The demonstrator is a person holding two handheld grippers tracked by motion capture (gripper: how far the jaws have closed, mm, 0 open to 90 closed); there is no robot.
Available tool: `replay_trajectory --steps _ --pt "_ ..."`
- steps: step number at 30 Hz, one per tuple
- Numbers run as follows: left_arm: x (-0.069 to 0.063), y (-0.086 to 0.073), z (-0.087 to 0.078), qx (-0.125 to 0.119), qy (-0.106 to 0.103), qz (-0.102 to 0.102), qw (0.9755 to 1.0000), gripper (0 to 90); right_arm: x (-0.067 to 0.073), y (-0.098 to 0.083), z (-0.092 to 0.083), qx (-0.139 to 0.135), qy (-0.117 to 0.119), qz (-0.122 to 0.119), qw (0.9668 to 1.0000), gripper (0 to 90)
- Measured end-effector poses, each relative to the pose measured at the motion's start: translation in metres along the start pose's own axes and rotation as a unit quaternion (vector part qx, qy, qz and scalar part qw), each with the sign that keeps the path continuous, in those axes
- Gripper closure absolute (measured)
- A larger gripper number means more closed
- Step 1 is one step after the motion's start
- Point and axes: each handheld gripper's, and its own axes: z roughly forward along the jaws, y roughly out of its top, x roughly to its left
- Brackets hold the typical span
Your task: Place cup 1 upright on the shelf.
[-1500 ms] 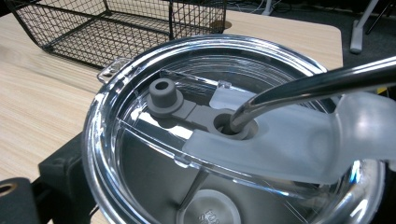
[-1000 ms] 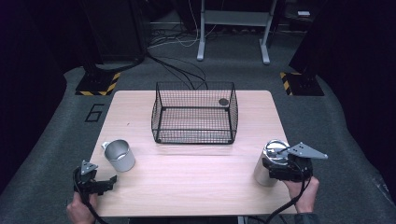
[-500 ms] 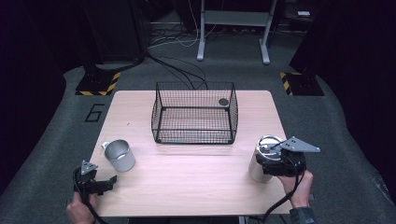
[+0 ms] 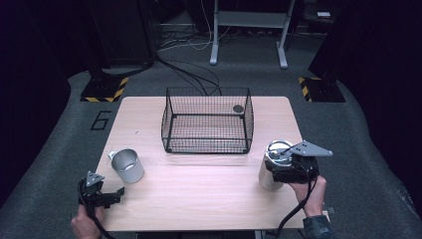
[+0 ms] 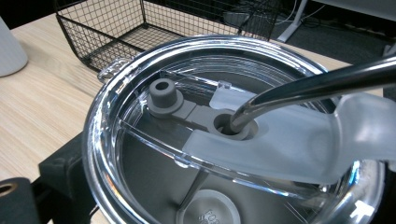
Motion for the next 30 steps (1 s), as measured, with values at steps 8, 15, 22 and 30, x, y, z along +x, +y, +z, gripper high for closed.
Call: replay_trajectory --steps 8,15,22,30 --pt "0.000 0.000 0.000 0.000 0.000 0.000 1.0000 0.1 0.007 0.010 0.006 0.001 0.012 -0.003 0.9999 3.3" --pt "0.000 0.000 0.000 0.000 0.000 0.000 1.0000 0.1 0.012 0.020 0.011 0.000 0.022 -0.014 0.9997 3.3" --pt "0.000 0.000 0.000 0.000 0.000 0.000 1.0000 0.1 0.018 0.031 0.013 -0.002 0.033 -0.021 0.9992 3.3" --pt "0.000 0.000 0.000 0.000 0.000 0.000 1.0000 0.1 0.022 0.040 0.018 -0.002 0.043 -0.024 0.9988 3.3"
